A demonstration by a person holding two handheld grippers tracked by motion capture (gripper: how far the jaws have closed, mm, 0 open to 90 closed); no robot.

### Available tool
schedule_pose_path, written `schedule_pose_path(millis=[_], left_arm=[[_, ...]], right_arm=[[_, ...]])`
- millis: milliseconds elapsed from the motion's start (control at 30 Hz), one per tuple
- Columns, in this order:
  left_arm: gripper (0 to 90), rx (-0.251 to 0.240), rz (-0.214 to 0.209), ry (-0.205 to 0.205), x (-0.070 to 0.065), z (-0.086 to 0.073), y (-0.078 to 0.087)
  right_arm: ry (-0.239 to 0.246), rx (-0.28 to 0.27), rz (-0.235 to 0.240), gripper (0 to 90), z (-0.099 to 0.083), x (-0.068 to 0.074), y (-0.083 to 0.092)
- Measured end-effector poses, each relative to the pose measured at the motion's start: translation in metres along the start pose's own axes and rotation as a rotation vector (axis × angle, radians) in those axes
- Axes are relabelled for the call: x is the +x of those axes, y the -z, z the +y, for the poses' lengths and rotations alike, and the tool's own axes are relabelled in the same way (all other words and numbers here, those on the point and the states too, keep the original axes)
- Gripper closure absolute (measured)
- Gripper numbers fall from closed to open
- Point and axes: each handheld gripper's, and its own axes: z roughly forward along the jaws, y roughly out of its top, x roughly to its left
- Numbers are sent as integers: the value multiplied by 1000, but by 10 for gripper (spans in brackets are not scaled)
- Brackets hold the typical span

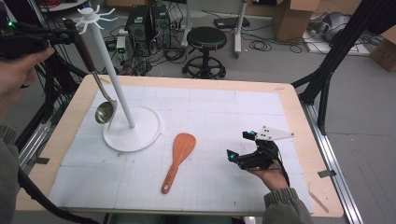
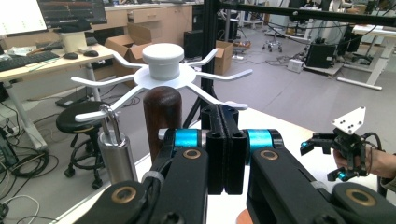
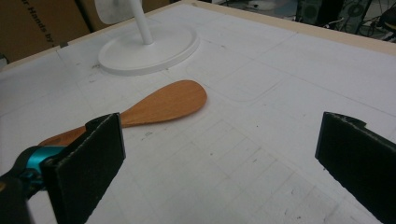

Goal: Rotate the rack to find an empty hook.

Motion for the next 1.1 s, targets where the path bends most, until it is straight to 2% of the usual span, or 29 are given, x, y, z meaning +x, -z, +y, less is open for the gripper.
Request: schedule_pose_path(millis=[233, 400, 533, 800, 1100], left_arm=[[894, -5, -8, -4, -2, -2, 4], [839, 13, -30, -11, -6, -7, 4], [778, 14, -50, -10, -10, -14, 5], [656, 31, -49, -30, -20, -30, 1], [556, 45, -57, -20, -27, -55, -4]], right_arm=[[2, -2, 1, 3, 0, 0, 0], [3, -2, 1, 3, 0, 2, 0], [1, -3, -5, 3, 1, 2, 2], [-9, 8, -4, 3, 0, 2, 3], [3, 21, -3, 4, 0, 2, 2]])
